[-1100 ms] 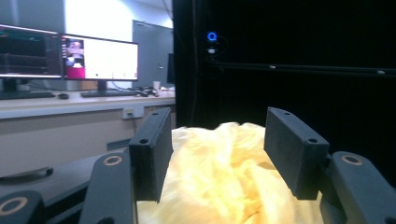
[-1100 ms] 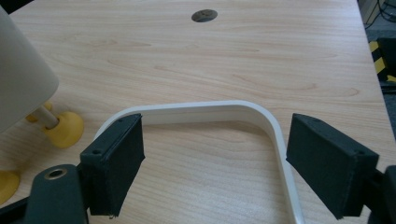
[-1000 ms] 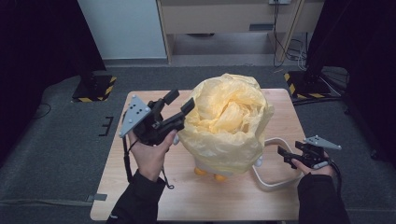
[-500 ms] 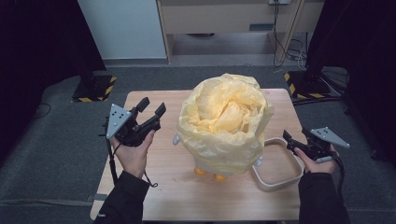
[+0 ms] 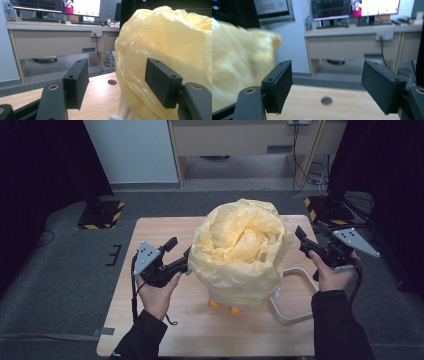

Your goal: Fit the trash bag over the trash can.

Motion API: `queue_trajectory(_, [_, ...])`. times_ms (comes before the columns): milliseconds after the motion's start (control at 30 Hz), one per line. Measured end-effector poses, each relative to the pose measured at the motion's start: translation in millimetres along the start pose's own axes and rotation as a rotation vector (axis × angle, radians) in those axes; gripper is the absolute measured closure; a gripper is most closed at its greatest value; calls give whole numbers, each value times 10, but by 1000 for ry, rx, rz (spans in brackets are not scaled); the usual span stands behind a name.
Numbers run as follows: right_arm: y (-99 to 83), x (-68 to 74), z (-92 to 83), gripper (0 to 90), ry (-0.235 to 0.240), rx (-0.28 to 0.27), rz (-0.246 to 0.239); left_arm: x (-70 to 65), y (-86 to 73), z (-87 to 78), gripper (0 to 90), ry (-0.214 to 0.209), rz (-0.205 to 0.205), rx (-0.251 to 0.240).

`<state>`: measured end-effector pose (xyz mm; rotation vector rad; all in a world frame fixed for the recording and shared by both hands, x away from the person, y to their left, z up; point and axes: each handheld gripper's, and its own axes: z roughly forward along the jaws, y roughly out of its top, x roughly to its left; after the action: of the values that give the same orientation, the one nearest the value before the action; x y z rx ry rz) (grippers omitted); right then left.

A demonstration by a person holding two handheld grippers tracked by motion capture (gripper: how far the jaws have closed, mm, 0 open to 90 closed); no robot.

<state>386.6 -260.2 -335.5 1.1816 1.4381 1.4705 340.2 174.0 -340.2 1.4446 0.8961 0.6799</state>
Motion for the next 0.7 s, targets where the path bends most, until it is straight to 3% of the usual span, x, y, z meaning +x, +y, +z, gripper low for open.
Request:
queue_trajectory(267, [327, 326, 103, 244, 45, -63, -51, -65, 32, -18, 340, -19, -9, -8])
queue_trajectory(500, [298, 505, 229, 244, 93, -14, -85, -32, 38, -38, 333, -2, -4, -14])
queue_trajectory(700, [200, 517, 317, 246, 91, 39, -87, 2, 13, -34, 327, 11, -2, -1])
